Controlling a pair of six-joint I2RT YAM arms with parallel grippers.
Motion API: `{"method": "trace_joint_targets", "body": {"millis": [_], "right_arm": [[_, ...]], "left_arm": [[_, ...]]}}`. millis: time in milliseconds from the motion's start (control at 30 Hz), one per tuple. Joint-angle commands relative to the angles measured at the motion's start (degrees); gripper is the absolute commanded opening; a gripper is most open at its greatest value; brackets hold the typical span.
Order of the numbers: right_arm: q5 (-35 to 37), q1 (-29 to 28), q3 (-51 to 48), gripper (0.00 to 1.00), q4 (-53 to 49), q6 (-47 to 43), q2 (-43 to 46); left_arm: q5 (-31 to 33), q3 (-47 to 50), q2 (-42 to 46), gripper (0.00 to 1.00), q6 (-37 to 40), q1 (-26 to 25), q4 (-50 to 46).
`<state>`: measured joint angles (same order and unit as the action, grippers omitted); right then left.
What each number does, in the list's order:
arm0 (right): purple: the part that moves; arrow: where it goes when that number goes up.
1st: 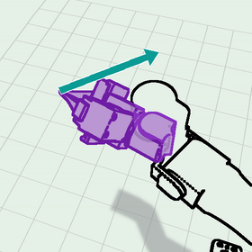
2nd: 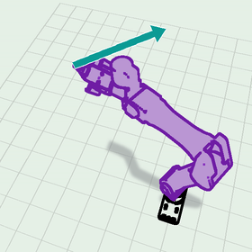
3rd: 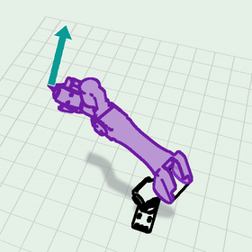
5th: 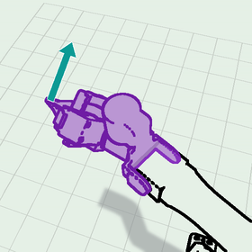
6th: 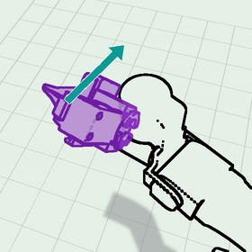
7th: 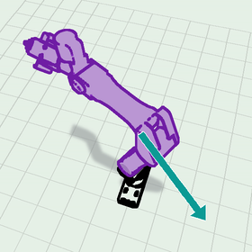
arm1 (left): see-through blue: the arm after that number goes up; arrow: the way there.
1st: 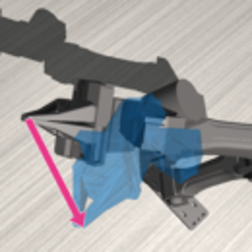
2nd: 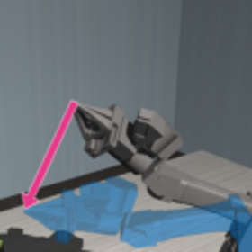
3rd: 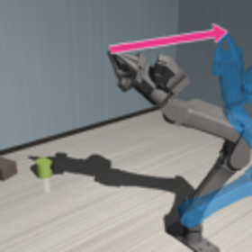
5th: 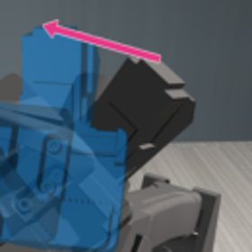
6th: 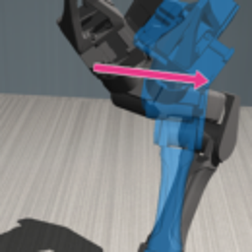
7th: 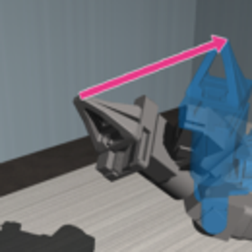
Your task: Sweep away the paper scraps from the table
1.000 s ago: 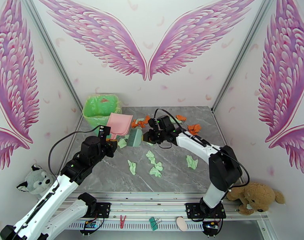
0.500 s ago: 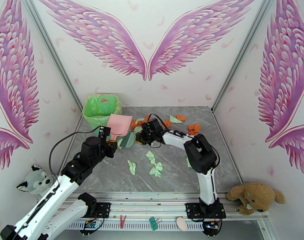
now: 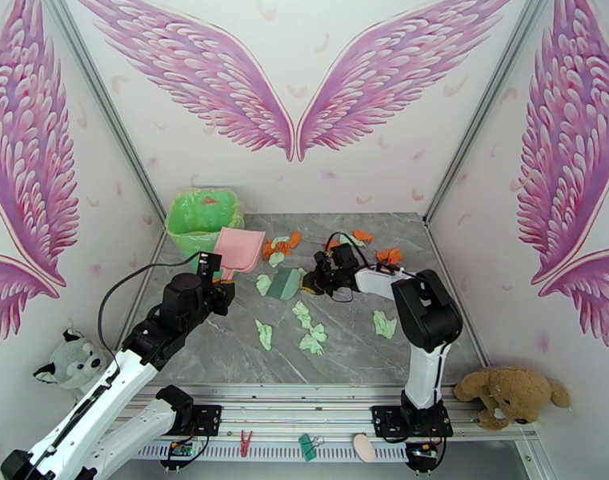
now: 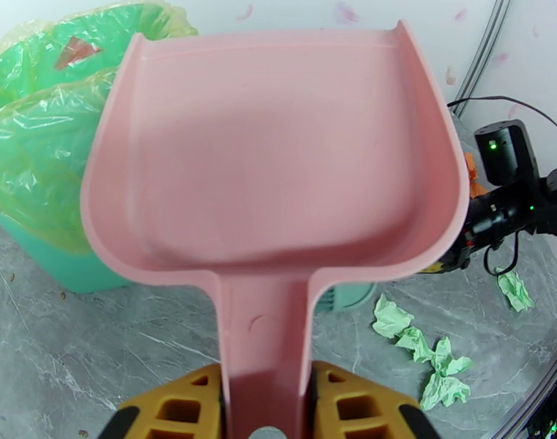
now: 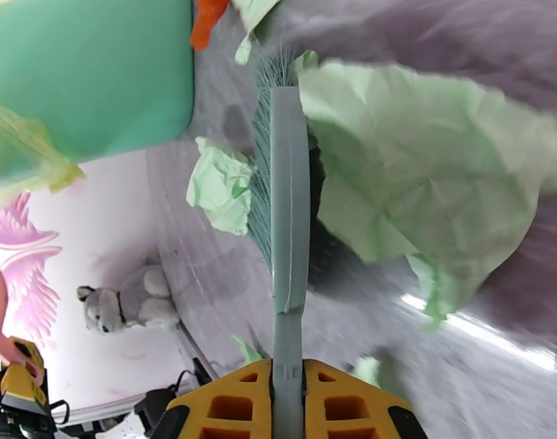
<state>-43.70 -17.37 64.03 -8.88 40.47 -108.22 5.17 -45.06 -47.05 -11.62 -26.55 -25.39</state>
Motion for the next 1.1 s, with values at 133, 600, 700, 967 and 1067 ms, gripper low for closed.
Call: {"method": "trace_joint_targets", "body": {"millis": [133, 600, 700, 967, 1067], "right_arm": [[3.5, 5.9, -3.2, 0.00, -14.5, -9.5, 11.4], [-2.7, -8.1, -0.5, 0.00, -26.0, -11.4, 25.8], [-2.1, -14.4, -1.6, 0.00, -24.6, -10.4, 24.7], [-0.8, -21.6, -3.6, 0.00, -19.7, -8.3, 17.7], [0.3, -21.8, -3.2, 0.00, -21.4, -10.0, 16.0]], "left_arm": [[-0.8, 0.4, 0.1, 0.00, -0.1, 0.6, 1.3], [-1.5, 0.0, 0.2, 0.00, -0.1, 0.6, 1.0], [-1.7, 0.1, 0.5, 0.00, -0.2, 0.6, 1.1], [-2.2, 0.0, 1.0, 0.00, -0.4, 0.5, 0.8], [-2.1, 0.2, 1.3, 0.00, -0.5, 0.5, 0.8]]}}
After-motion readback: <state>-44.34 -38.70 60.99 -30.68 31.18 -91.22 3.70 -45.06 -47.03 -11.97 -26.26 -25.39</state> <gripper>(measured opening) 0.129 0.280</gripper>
